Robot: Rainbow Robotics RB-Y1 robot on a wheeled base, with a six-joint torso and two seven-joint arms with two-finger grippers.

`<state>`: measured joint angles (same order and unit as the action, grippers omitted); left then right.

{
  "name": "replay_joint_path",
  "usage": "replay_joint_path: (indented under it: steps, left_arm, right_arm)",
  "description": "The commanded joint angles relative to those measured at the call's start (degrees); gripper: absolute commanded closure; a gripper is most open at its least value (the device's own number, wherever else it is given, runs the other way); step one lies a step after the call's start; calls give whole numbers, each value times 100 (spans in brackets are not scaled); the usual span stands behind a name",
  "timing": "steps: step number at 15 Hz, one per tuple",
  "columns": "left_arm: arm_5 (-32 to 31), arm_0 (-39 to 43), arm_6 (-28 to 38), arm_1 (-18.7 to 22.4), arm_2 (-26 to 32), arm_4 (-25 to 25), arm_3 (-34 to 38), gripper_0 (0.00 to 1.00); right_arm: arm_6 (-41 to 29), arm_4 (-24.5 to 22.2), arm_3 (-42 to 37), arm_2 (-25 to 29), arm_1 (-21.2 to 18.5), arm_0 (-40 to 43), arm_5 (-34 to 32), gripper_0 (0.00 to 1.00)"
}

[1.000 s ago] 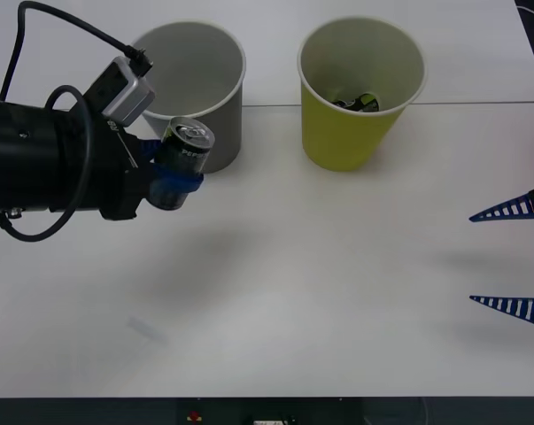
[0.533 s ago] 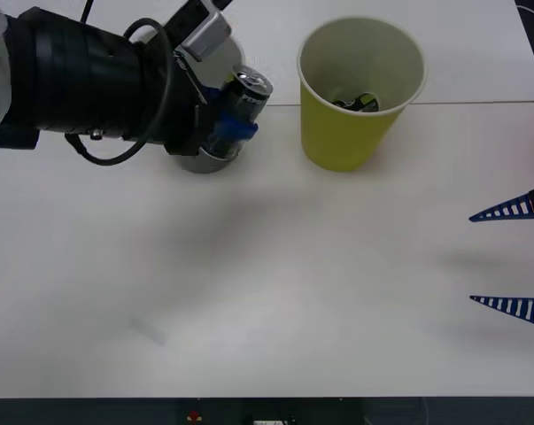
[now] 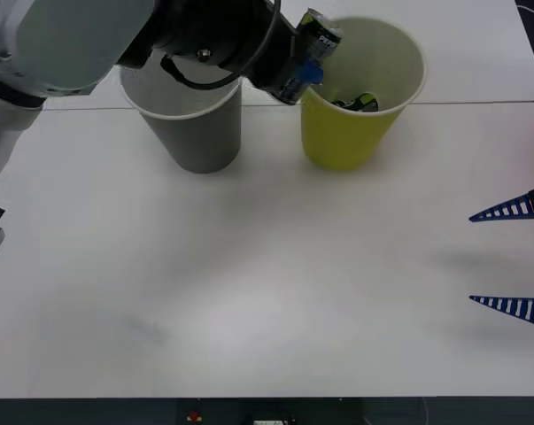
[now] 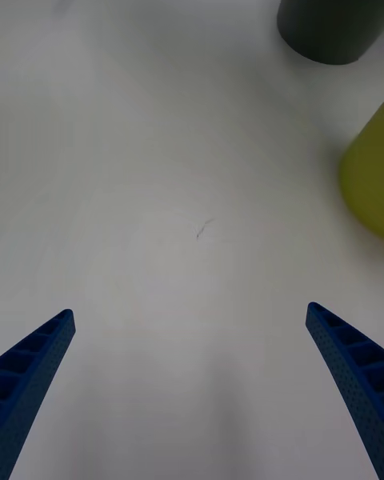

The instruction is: Put the can into the green bin and the plastic bottle into the gray bin

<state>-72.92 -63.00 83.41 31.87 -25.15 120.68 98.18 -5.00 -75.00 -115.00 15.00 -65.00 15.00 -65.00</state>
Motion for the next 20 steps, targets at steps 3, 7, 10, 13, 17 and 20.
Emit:
replay_joint_path:
  steps: [3, 7, 10, 13, 17, 20]
  left_arm:
    - [41, -1021, 0, -770, -359, 720, -1398, 100]
    - [67, -1742, -115, -1455, -421, 1089, -2761, 100]
    - [252, -1848, -123, -1605, -676, 1318, -3059, 100]
    - [269, -1856, -123, -1613, -799, 1353, -3059, 100]
    - [383, -1848, -238, -1648, -799, 1265, -3059, 0]
    - [445, -1848, -378, -1666, -799, 1036, -3042, 0]
  right_arm:
    - [0, 0, 0, 0, 0, 0, 0, 0]
    - [0, 0, 0, 0, 0, 0, 0, 0]
    - [0, 0, 0, 0, 0, 0, 0, 0]
    - [0, 0, 0, 0, 0, 0, 0, 0]
    - [0, 0, 0, 0, 0, 0, 0, 0]
    - [0, 0, 0, 0, 0, 0, 0, 0]
